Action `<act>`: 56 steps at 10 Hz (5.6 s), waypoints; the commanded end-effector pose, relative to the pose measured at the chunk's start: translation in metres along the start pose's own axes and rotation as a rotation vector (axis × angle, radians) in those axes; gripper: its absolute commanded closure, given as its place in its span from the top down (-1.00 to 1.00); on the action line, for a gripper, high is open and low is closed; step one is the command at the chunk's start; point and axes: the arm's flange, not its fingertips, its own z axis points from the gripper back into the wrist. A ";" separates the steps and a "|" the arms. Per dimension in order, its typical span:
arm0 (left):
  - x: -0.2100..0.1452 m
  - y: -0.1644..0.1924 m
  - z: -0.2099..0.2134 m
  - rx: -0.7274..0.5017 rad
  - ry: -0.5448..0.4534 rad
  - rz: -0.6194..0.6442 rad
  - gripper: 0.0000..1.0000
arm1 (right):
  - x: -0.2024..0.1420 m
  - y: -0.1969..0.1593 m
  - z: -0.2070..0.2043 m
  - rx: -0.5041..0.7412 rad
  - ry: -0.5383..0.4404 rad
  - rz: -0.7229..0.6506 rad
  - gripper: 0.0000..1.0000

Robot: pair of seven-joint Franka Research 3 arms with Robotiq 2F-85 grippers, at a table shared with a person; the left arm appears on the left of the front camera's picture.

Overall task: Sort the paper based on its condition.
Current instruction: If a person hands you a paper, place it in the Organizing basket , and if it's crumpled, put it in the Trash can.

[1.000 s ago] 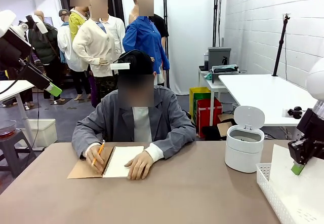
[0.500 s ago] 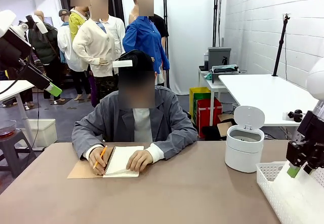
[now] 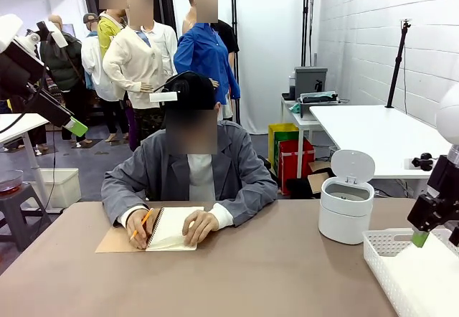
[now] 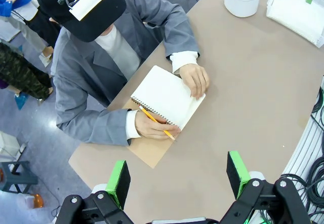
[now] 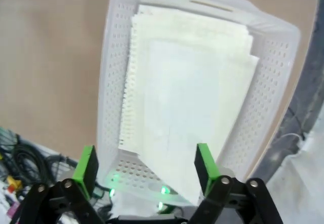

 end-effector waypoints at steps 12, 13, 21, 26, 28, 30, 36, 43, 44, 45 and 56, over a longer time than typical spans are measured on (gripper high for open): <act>-0.001 0.000 0.000 -0.002 -0.003 0.003 1.00 | 0.011 0.033 0.048 -0.078 -0.055 0.272 1.00; -0.001 0.000 0.000 -0.002 -0.003 0.003 1.00 | 0.019 0.047 0.058 -0.064 -0.066 0.336 1.00; -0.001 0.000 0.000 -0.002 -0.003 0.003 1.00 | 0.092 0.164 0.100 0.062 -0.238 0.738 1.00; -0.001 0.000 0.000 -0.002 -0.003 0.003 1.00 | 0.105 0.204 0.118 0.172 -0.396 0.802 1.00; -0.001 0.000 0.000 -0.002 -0.003 0.003 1.00 | 0.104 0.211 0.124 0.204 -0.448 0.788 1.00; -0.001 0.000 0.000 -0.002 -0.003 0.003 1.00 | 0.101 0.213 0.126 0.240 -0.457 0.812 1.00; -0.001 0.000 0.000 -0.002 -0.003 0.003 1.00 | 0.102 0.212 0.130 0.193 -0.420 0.760 1.00; -0.001 0.000 0.000 -0.002 -0.003 0.003 1.00 | 0.102 0.212 0.130 0.193 -0.420 0.760 1.00; -0.001 0.000 0.000 -0.002 -0.003 0.003 1.00 | 0.102 0.212 0.130 0.193 -0.420 0.760 1.00; -0.001 0.000 0.000 -0.002 -0.003 0.003 1.00 | 0.102 0.212 0.130 0.193 -0.420 0.760 1.00; -0.001 0.000 0.000 -0.002 -0.003 0.003 1.00 | 0.102 0.212 0.131 0.201 -0.426 0.762 1.00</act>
